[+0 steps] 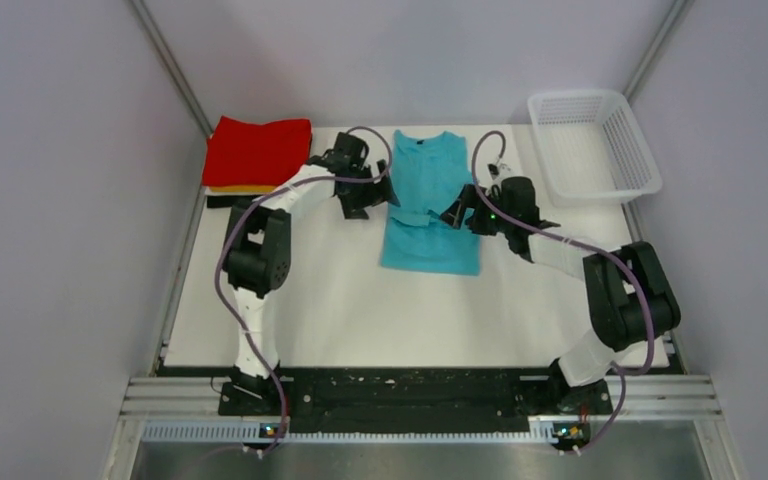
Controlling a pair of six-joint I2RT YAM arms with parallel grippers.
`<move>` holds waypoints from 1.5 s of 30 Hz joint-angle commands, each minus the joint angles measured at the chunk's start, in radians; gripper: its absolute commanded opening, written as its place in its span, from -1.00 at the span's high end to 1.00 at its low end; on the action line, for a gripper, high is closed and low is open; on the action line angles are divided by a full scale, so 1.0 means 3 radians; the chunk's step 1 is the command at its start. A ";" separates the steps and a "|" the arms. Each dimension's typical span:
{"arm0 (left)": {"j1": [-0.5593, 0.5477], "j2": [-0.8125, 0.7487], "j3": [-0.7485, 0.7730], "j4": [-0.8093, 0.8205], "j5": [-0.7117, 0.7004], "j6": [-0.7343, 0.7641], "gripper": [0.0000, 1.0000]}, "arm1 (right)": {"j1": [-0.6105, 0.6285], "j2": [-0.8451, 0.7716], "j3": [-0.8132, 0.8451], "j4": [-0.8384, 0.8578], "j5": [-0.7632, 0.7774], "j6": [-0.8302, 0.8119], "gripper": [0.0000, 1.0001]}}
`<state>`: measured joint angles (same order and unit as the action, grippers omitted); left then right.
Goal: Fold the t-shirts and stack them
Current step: Fold the folded rectangular tshirt in 1/3 of the way, then grab one side of the 2/3 rectangular tshirt with left arm
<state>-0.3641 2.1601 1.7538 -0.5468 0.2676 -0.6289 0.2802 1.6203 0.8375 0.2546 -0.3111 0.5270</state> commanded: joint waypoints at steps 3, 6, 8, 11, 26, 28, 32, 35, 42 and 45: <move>0.0024 -0.1415 -0.1526 0.0412 -0.0261 -0.0136 -0.97 | 0.0460 0.0159 -0.0041 0.0383 -0.0476 0.0049 -0.73; 0.0026 -0.1977 -0.2259 0.0535 -0.0409 -0.0205 -0.97 | 0.0518 0.0489 0.0154 0.0581 -0.0565 0.0163 -0.73; 0.0024 -0.2286 -0.2599 0.0539 -0.0429 -0.0234 -0.98 | 0.0519 0.0702 0.0340 0.0661 -0.0583 0.0254 -0.76; 0.0025 -0.2688 -0.2967 0.0485 -0.0499 -0.0285 -0.98 | 0.0521 0.1013 0.0747 0.0558 -0.0520 0.0283 -0.97; 0.0009 -0.2651 -0.3072 0.0769 -0.0260 -0.0331 -0.97 | 0.0462 0.0560 0.1073 -0.0105 0.0131 -0.0079 -0.97; -0.0024 -0.2456 -0.2946 0.0892 -0.0157 -0.0350 -0.97 | 0.0463 0.0174 0.0647 -0.0244 0.0385 -0.0087 -0.97; -0.0112 -0.2003 -0.2640 0.0957 -0.0139 -0.0360 -0.97 | 0.0433 -0.0743 -0.0277 -0.0670 0.0866 0.0126 -0.97; -0.0133 -0.1698 -0.2451 0.0987 -0.0068 -0.0361 -0.93 | 0.0377 -0.1268 -0.0762 -0.0944 0.1022 0.0393 -0.97; -0.0198 -0.1310 -0.2378 0.1148 0.0054 -0.0418 -0.53 | 0.0284 -0.1884 -0.1355 -0.0880 0.0950 0.0688 -0.97; -0.0220 -0.1182 -0.2350 0.1172 0.0056 -0.0437 -0.29 | 0.0283 -0.1889 -0.1373 -0.0785 0.0932 0.0727 -0.98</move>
<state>-0.4168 1.7588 1.0210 -0.2356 0.2718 -0.7536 0.3740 1.0832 0.4191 -0.0372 -0.0486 0.6968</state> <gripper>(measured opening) 0.725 0.985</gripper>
